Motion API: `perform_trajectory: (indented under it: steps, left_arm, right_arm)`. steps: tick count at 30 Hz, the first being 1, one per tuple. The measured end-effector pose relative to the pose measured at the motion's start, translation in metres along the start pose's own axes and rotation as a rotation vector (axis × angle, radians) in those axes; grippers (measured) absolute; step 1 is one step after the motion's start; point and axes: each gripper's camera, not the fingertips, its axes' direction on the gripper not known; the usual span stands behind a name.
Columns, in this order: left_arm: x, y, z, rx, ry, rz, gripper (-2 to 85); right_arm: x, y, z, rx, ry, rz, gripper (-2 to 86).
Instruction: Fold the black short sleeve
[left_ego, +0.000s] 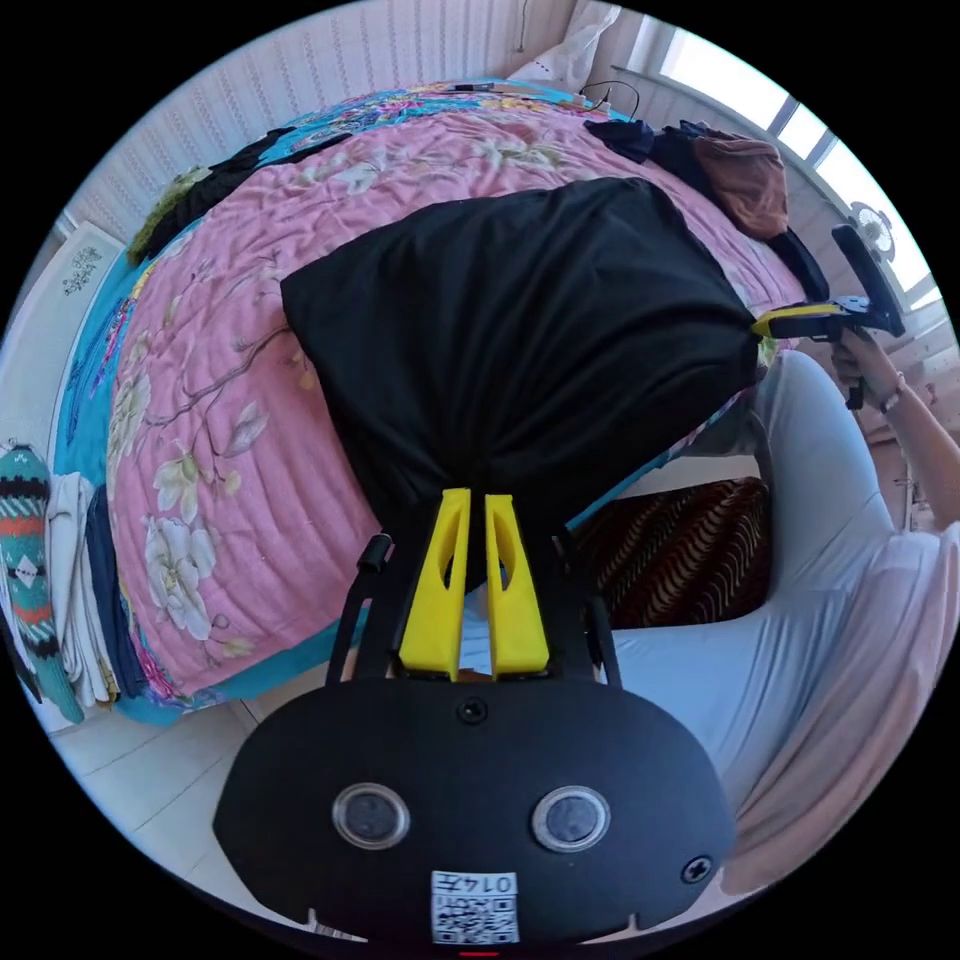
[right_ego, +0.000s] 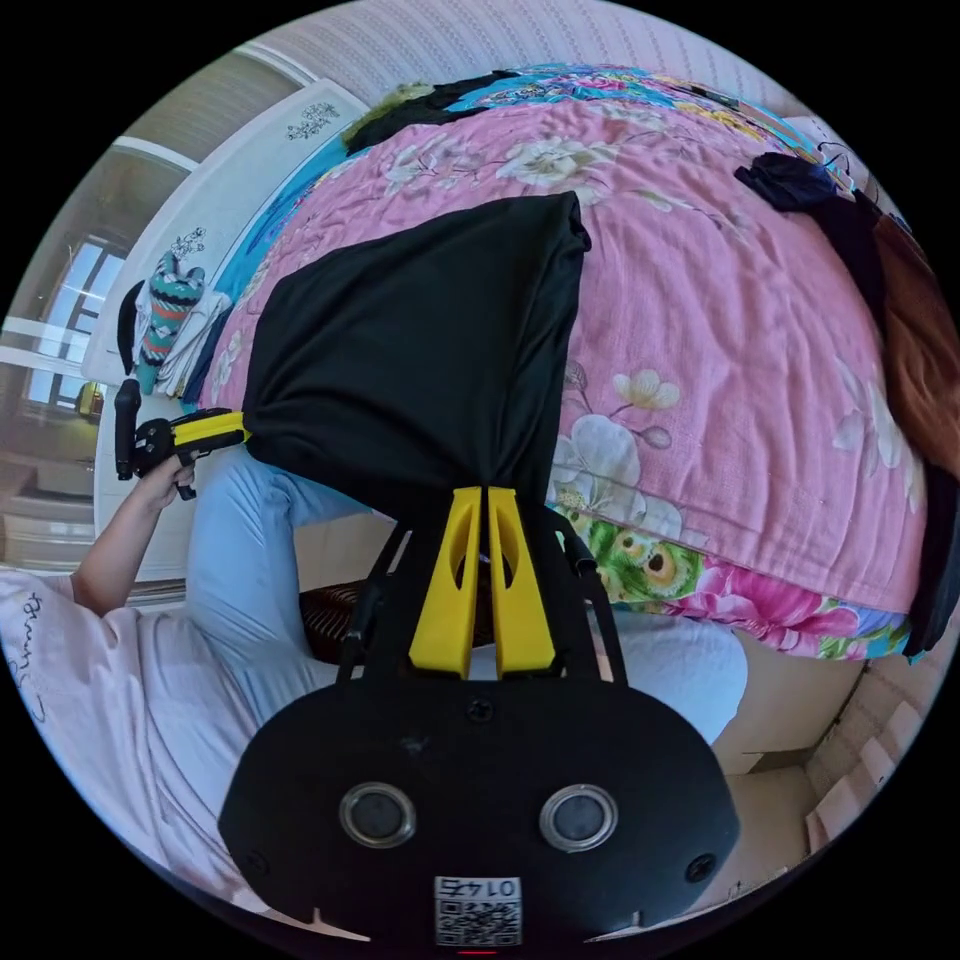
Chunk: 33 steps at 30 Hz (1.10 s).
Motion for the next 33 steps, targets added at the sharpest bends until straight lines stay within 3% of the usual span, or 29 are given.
perform_trajectory:
  steps: [4,8,13,19,22,26,29,33]
  left_arm:
    - [0.01,0.006,-0.001,-0.025,0.037,0.065,0.9]
    - [0.01,0.006,0.005,-0.052,0.089,-0.01,4.3]
    - [0.023,0.033,-0.021,-0.093,-0.012,0.019,7.4]
    - [0.074,0.018,-0.055,0.083,-0.068,0.083,3.4]
    - [0.098,-0.022,-0.031,0.17,0.027,0.08,-0.3]
    - [0.136,-0.069,0.007,0.161,0.094,0.142,-0.9]
    - [0.159,-0.082,0.046,0.046,0.066,0.21,-1.0]
    - [0.157,-0.088,0.05,0.047,0.153,0.153,-1.0]
  right_arm:
    - [-0.011,-0.004,0.006,-0.07,-0.017,-0.037,0.8]
    - [-0.031,-0.013,0.018,-0.123,0.017,-0.073,2.1]
    - [-0.056,-0.008,0.013,-0.278,0.159,-0.174,4.4]
    - [-0.145,-0.077,-0.004,-0.034,0.2,-0.367,0.2]
    - [-0.197,-0.141,0.015,0.021,0.183,-0.455,-0.2]
    - [-0.239,-0.215,0.063,-0.038,0.249,-0.481,-0.4]
    - [-0.243,-0.241,0.119,-0.207,0.29,-0.462,-0.4]
    - [-0.247,-0.246,0.126,-0.171,0.252,-0.43,-0.6]
